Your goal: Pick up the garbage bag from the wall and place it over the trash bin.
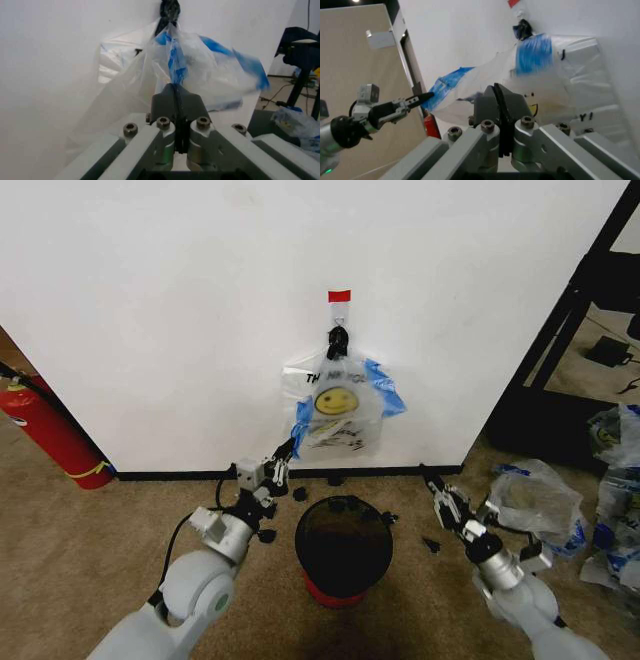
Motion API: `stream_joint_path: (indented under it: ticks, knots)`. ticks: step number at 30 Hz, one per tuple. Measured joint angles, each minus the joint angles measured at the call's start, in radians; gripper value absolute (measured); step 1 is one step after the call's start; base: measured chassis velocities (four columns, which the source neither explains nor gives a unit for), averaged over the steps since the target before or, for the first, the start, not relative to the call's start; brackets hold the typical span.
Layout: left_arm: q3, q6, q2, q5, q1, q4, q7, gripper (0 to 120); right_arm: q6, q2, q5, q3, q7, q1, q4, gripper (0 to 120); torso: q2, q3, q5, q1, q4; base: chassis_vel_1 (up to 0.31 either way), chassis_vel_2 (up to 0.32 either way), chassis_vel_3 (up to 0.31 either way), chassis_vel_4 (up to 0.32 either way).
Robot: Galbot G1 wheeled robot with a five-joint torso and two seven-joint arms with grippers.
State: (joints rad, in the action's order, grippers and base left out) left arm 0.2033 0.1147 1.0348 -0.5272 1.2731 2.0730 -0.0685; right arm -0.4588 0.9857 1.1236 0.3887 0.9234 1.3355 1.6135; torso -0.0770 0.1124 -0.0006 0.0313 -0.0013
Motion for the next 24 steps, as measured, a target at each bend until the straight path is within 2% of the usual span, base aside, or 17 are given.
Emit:
stream_joint_path:
  ticks: [7, 12, 14, 19, 20, 24]
  knots:
    - [0.019, 0.000, 0.022, 0.018, 0.019, 0.016, 0.001, 0, -0.011, -0.007, -0.013, 0.007, -0.059, -0.003, 0.062, 0, 0.000, 0.000, -0.0002, 0.000, -0.0001, 0.000, 0.000, 0.000, 0.000]
    - [0.015, -0.005, 0.041, 0.028, 0.014, 0.015, 0.003, 0, 0.015, -0.050, -0.013, 0.002, -0.097, -0.073, 0.070, 0, 0.000, 0.000, -0.0002, 0.000, -0.0002, 0.000, 0.000, 0.000, 0.000]
    - [0.011, -0.007, 0.046, 0.032, 0.010, 0.009, 0.005, 0, 0.050, -0.079, 0.001, -0.012, -0.102, -0.127, 0.051, 0, 0.000, 0.000, -0.0001, 0.000, 0.0001, 0.000, 0.000, 0.000, 0.000]
    - [-0.006, -0.020, 0.044, 0.031, -0.027, -0.021, 0.010, 0, 0.262, -0.148, 0.059, -0.015, 0.072, -0.254, -0.051, 4, 0.000, 0.000, -0.0001, 0.000, -0.0001, 0.000, 0.000, 0.000, 0.000]
    - [-0.006, -0.020, 0.044, 0.031, -0.027, -0.021, 0.010, 0, 0.262, -0.148, 0.059, -0.015, 0.072, -0.254, -0.051, 4, 0.000, 0.000, -0.0001, 0.000, -0.0001, 0.000, 0.000, 0.000, 0.000]
    - [-0.028, -0.034, 0.034, 0.015, -0.086, -0.053, 0.012, 0, 0.357, -0.167, 0.055, -0.041, 0.172, -0.378, -0.197, 16, 0.000, 0.000, 0.0005, 0.000, -0.0002, 0.000, 0.000, 0.000, 0.000]
